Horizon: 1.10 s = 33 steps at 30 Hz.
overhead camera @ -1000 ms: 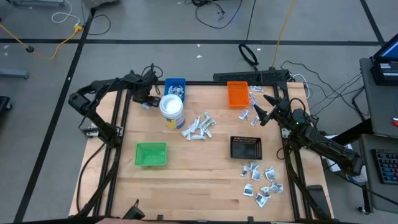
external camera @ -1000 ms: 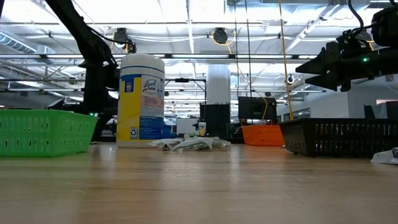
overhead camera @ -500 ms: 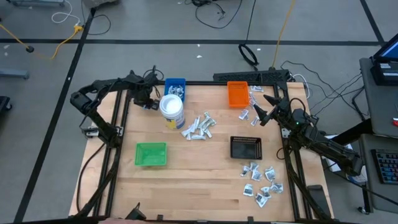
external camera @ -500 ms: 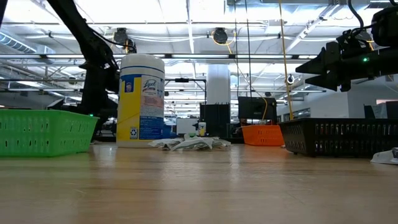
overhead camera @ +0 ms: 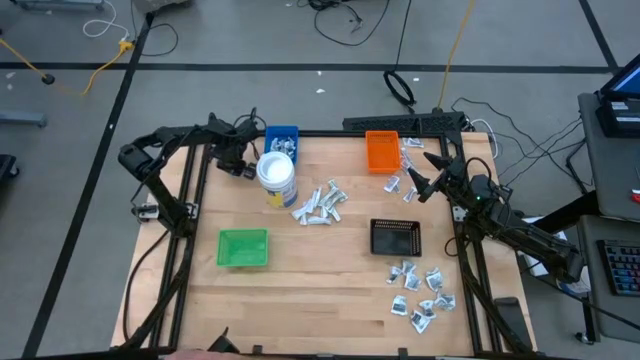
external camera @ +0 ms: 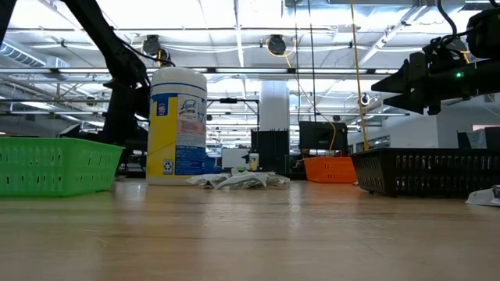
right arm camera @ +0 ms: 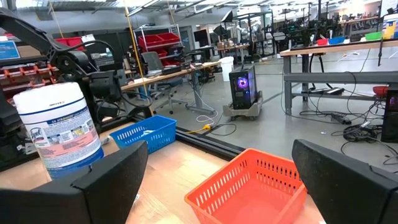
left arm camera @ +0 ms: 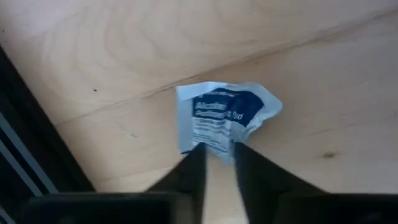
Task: Pick & Place First Aid Supplies
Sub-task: Put the blue alcohol pad into the blue bin
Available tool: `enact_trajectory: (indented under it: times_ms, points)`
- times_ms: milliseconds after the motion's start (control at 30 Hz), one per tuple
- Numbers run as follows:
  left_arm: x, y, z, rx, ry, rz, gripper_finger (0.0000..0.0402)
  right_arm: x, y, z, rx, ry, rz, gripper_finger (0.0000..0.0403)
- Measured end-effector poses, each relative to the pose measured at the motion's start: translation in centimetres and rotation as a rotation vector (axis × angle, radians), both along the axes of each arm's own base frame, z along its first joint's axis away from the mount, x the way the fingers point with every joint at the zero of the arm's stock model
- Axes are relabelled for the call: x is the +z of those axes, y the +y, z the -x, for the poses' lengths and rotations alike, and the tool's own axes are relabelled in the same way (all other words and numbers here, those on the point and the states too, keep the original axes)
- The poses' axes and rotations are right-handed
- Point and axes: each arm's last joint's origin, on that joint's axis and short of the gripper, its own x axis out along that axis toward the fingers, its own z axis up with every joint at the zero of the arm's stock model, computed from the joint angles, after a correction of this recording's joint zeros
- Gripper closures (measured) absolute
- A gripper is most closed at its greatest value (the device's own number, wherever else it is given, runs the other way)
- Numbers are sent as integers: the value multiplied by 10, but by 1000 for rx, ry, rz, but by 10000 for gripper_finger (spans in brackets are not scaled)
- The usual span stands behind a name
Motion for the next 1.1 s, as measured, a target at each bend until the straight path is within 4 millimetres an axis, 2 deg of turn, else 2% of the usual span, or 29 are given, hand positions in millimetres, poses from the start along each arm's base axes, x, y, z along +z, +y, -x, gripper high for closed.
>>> enact_trajectory:
  times_ms: [67, 133, 300, 433, 733, 867, 967, 1100]
  points:
    - [0, -1, -1, -2, -6, 6, 377, 0, 0, 0, 0, 0, 0, 9]
    - [0, -1, -2, -3, -25, 20, 391, 0, 0, 0, 0, 0, 0, 9]
    - [3, 1, -2, 69, -65, 46, 398, 0, 0, 0, 0, 0, 0, 9]
    - [18, 10, 2, 138, -81, 50, 399, 0, 0, 0, 0, 0, 0, 9]
    - [71, 39, 8, 258, -108, 33, 400, 0, 0, 0, 0, 0, 0, 9]
    - [85, 49, 9, 324, -144, 87, 401, 0, 0, 0, 0, 0, 0, 9]
    - [89, 55, 2, 344, -135, 129, 401, 0, 0, 0, 0, 0, 0, 9]
    - [95, 65, -21, 329, -123, 144, 401, 0, 0, 0, 0, 0, 0, 9]
